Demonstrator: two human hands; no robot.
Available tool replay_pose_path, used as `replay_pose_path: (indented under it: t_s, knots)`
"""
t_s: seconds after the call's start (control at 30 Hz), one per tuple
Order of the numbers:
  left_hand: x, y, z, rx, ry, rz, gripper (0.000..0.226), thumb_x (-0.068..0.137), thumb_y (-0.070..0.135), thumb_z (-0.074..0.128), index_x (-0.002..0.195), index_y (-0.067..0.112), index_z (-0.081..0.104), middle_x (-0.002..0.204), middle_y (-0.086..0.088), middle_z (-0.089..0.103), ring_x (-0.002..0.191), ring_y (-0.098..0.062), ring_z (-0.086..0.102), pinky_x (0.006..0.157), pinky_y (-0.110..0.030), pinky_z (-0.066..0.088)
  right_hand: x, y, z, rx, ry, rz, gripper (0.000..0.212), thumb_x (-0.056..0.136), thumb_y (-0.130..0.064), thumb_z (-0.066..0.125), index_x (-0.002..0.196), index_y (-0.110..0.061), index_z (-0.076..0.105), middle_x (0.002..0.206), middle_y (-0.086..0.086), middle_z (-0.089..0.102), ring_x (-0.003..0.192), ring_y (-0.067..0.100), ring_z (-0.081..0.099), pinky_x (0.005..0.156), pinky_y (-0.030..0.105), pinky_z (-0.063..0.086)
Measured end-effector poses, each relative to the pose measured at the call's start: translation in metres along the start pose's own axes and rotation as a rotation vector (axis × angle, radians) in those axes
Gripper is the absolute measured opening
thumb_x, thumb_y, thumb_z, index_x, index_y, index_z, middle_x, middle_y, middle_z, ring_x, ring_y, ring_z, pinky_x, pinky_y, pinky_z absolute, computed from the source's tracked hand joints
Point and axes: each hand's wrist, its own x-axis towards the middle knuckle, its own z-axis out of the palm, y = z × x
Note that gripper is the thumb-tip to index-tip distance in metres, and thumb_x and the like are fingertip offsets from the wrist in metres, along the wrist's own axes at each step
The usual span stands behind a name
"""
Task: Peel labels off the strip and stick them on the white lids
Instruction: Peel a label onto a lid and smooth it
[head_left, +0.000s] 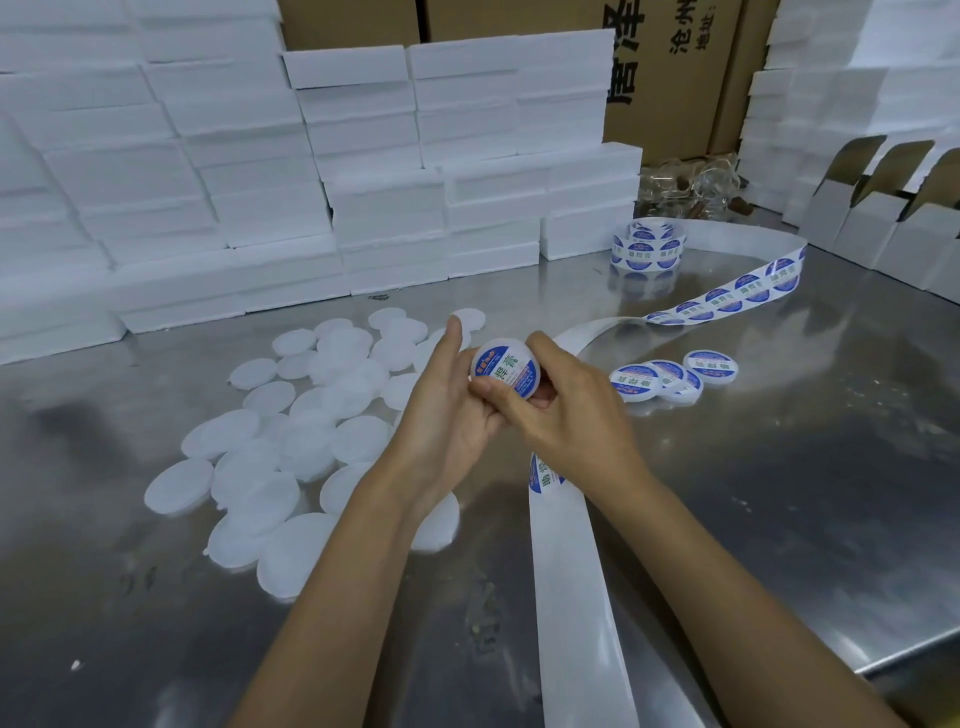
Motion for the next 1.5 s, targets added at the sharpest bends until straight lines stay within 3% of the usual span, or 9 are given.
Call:
replay_pose_path:
  t_s: [0.27,0.37,0.43,0.73,0.93,1.1,1.17,1.3,1.5]
  knots:
    - [0.001,-0.005,-0.005,0.265,-0.032,-0.001,0.031,0.107,0.022,0.038,0.112,0.007,0.066,0.101,-0.012,0.075,0.091,-0.023,0.073,0.079,-0.034,0.061,0.003,0.009,-0.001,-0.055,0.070,0.049,0.044,0.102,-0.052,0.035,0.065,-0.027,0.038,0.050,-0.006,0.046,0.051,0.018,0.048,0.053,0.036,0.041]
    - [-0.001,-0.006,-0.010,0.591,-0.003,0.084,0.025,0.103,0.013,0.051,0.124,0.011,0.064,0.096,-0.010,0.072,0.078,-0.020,0.066,0.073,-0.030,0.057,0.006,0.017,-0.003,-0.013,0.090,0.084,0.049,0.103,-0.049,0.037,0.056,-0.033,0.035,0.046,-0.006,0.046,0.049,0.016,0.049,0.053,0.032,0.038]
    - [-0.003,-0.007,-0.015,0.662,-0.025,0.137,0.040,0.099,0.008,0.059,0.135,0.025,0.059,0.098,-0.005,0.071,0.073,-0.017,0.063,0.072,-0.028,0.055,0.006,0.020,-0.003,0.021,0.036,0.095,0.051,0.103,-0.051,0.036,0.057,-0.028,0.042,0.049,-0.001,0.052,0.052,0.017,0.052,0.056,0.036,0.042]
    - [-0.004,0.001,-0.019,0.460,0.171,0.287,0.042,0.085,0.003,0.076,0.121,0.023,0.070,0.094,-0.011,0.079,0.081,-0.026,0.077,0.067,-0.024,0.060,0.001,0.012,-0.002,-0.088,-0.068,0.048,0.062,0.080,-0.088,0.031,0.082,-0.027,0.040,0.062,-0.006,0.055,0.060,0.010,0.054,0.054,0.030,0.041]
    - [-0.004,-0.003,-0.016,0.424,0.303,0.339,0.013,0.085,0.021,0.079,0.098,0.020,0.079,0.071,-0.008,0.075,0.065,-0.023,0.074,0.058,-0.028,0.060,0.001,0.005,-0.006,-0.164,-0.078,-0.008,0.066,0.078,-0.088,0.034,0.076,-0.023,0.045,0.062,-0.006,0.051,0.059,0.011,0.052,0.055,0.032,0.042]
    - [-0.004,-0.001,-0.015,0.517,0.324,0.324,0.019,0.093,0.037,0.069,0.093,0.021,0.080,0.080,-0.009,0.077,0.059,-0.027,0.073,0.048,-0.025,0.056,-0.001,0.002,-0.003,-0.133,-0.038,0.001,0.053,0.089,-0.068,0.041,0.062,-0.024,0.036,0.049,-0.003,0.039,0.049,0.014,0.044,0.048,0.031,0.032]
    - [-0.004,-0.001,-0.014,0.536,0.250,0.303,0.019,0.095,0.033,0.066,0.105,0.021,0.078,0.081,-0.007,0.077,0.057,-0.023,0.071,0.048,-0.025,0.055,0.000,0.004,-0.003,-0.159,0.017,0.029,0.054,0.095,-0.057,0.043,0.057,-0.022,0.028,0.045,-0.002,0.033,0.046,0.015,0.038,0.048,0.032,0.027]
    - [-0.002,-0.006,-0.011,0.560,0.121,0.265,0.040,0.088,0.009,0.075,0.125,0.021,0.068,0.081,-0.002,0.073,0.055,-0.017,0.060,0.048,-0.027,0.052,0.004,0.012,-0.003,-0.135,0.062,0.074,0.051,0.102,-0.046,0.039,0.059,-0.018,0.043,0.044,-0.002,0.040,0.048,0.021,0.042,0.051,0.034,0.033]
    - [-0.002,-0.007,-0.014,0.556,0.171,0.364,0.038,0.085,0.006,0.077,0.117,0.025,0.071,0.075,-0.009,0.075,0.046,-0.018,0.060,0.044,-0.028,0.053,0.004,0.013,-0.004,-0.065,0.007,0.068,0.054,0.096,-0.062,0.034,0.060,-0.022,0.032,0.048,-0.003,0.041,0.052,0.016,0.042,0.051,0.031,0.027]
